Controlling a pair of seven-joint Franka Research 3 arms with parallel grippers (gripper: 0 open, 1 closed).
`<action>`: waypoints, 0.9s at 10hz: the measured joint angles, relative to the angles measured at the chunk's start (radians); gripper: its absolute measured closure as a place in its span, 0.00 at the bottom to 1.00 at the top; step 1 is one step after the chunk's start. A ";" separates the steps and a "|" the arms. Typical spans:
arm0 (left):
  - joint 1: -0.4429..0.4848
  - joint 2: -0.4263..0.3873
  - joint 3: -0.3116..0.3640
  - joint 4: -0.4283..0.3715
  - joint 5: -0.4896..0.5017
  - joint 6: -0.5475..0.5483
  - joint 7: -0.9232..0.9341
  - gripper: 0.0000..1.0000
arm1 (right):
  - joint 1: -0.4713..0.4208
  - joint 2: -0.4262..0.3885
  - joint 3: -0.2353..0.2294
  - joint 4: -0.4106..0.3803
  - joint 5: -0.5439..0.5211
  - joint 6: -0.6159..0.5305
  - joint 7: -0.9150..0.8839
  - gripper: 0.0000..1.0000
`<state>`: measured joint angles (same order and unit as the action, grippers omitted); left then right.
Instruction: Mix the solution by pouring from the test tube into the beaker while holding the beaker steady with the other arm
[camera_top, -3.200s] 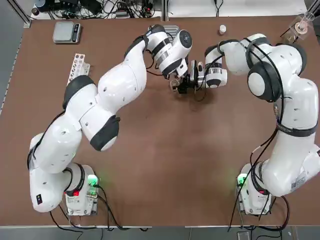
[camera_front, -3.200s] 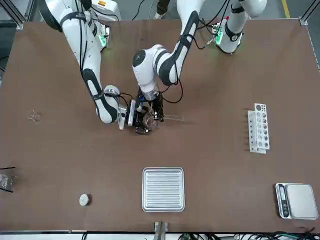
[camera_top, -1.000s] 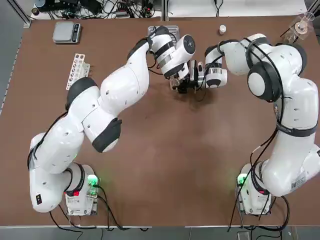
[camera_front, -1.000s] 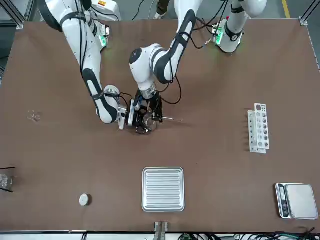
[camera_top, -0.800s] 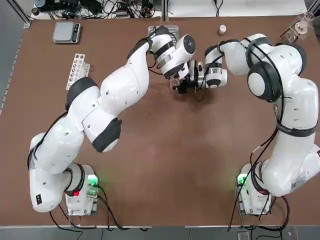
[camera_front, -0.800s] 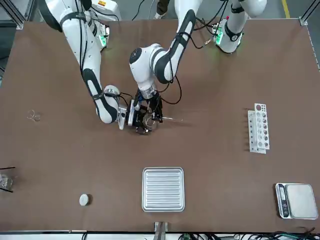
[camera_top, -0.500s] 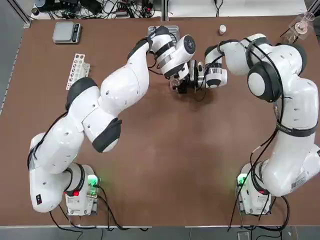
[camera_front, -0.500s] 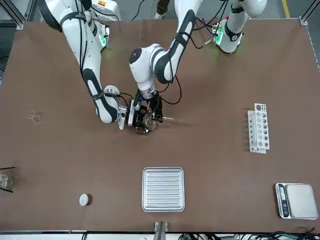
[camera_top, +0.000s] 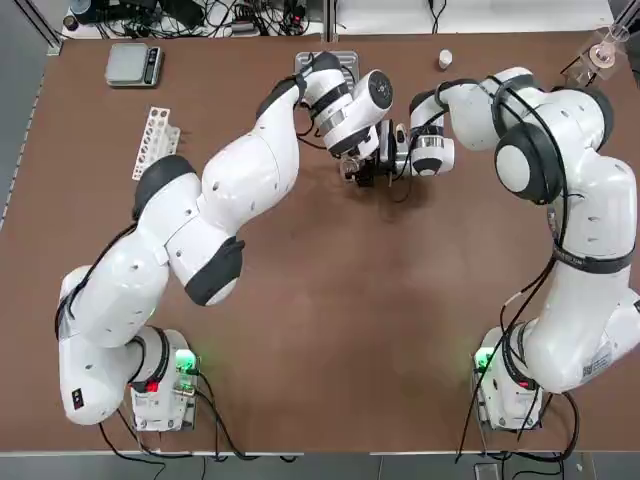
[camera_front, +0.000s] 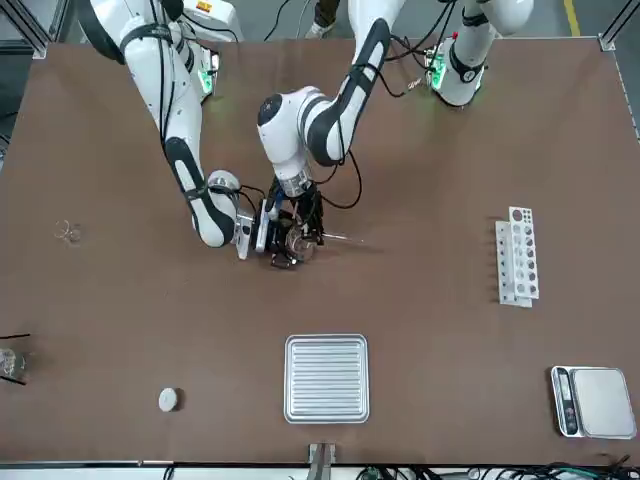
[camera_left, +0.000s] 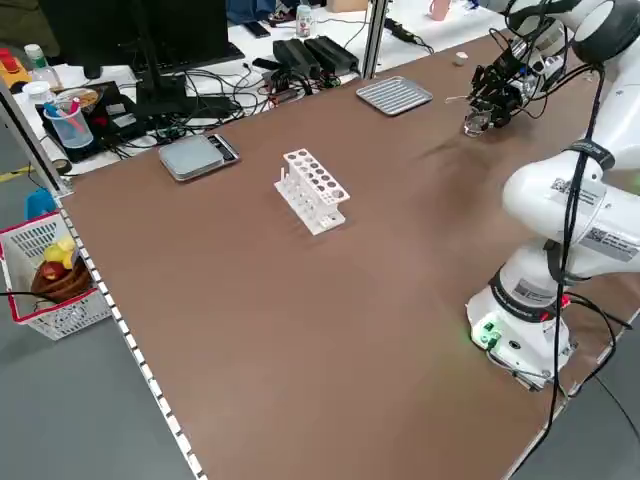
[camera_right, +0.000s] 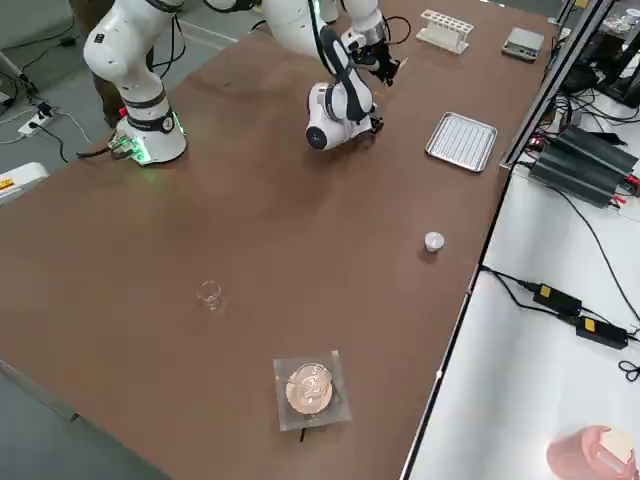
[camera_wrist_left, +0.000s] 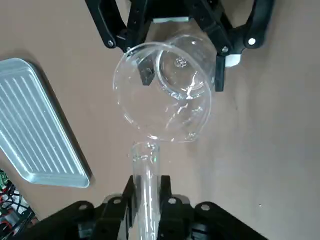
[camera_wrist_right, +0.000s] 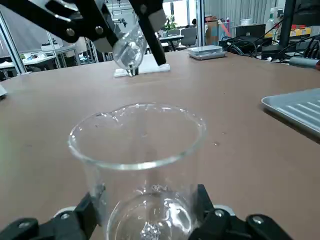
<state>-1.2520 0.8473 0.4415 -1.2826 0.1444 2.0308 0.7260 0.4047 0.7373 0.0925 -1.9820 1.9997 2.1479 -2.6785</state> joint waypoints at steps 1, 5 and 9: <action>0.000 0.000 0.000 0.000 0.000 0.000 0.000 0.79 | 0.000 0.000 0.000 0.000 0.000 0.000 0.000 0.22; 0.000 0.001 0.000 0.001 0.000 0.000 0.000 0.79 | -0.001 0.000 0.000 0.000 0.000 0.000 0.000 0.22; 0.000 0.022 0.000 0.019 0.000 0.000 0.000 0.79 | -0.004 0.000 -0.001 0.001 0.000 0.000 0.000 0.22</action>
<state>-1.2520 0.8690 0.4416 -1.2637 0.1445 2.0308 0.7260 0.4009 0.7373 0.0912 -1.9813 1.9997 2.1480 -2.6785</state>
